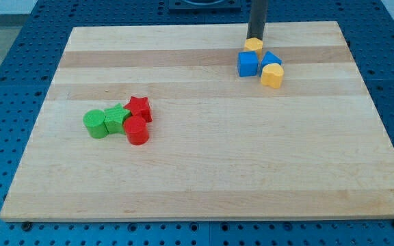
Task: Form a group of blue blocks and yellow blocks
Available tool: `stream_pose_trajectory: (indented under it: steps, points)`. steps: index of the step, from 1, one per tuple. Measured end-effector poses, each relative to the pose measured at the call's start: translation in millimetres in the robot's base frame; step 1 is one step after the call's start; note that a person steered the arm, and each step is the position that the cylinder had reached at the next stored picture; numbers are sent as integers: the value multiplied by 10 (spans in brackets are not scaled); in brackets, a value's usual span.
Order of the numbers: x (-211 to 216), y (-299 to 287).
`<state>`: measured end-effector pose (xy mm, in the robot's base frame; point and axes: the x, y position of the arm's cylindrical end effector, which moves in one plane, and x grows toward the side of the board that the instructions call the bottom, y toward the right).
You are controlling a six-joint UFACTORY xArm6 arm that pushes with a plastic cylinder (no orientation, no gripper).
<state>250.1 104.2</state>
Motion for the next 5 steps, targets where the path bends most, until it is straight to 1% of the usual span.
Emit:
stream_pose_trajectory:
  steps: [2, 4, 5]
  points:
    - [15, -9]
    - [224, -8]
    - [224, -4]
